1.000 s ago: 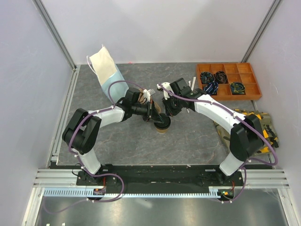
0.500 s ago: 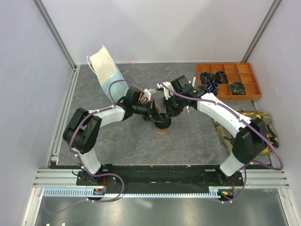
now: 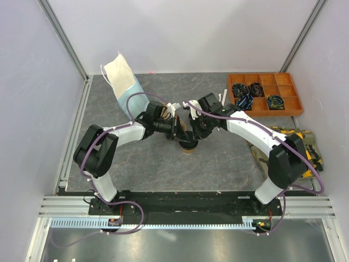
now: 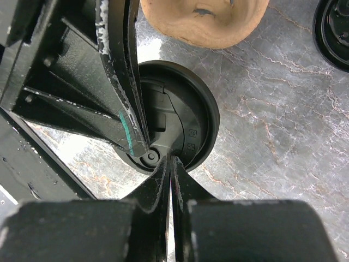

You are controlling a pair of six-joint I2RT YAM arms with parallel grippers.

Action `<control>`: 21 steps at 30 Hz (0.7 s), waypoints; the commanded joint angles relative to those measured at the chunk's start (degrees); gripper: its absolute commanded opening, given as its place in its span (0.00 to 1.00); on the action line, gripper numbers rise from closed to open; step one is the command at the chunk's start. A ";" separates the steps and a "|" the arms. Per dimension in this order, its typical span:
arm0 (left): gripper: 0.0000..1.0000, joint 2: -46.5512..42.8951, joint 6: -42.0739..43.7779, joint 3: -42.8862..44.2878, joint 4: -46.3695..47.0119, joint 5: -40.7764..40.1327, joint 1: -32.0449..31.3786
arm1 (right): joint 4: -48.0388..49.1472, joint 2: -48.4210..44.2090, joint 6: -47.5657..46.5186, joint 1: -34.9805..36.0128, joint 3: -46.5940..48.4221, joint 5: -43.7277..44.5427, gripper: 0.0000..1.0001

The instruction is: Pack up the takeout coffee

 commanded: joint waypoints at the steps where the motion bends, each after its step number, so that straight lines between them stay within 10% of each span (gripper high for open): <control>1: 0.02 3.05 5.03 -0.72 -5.17 -7.28 0.40 | 0.11 2.03 -0.25 0.48 -3.65 1.74 0.07; 21: 0.02 2.97 5.29 -0.72 -5.17 -7.10 0.40 | 1.33 2.54 2.04 -1.72 5.94 -0.90 0.09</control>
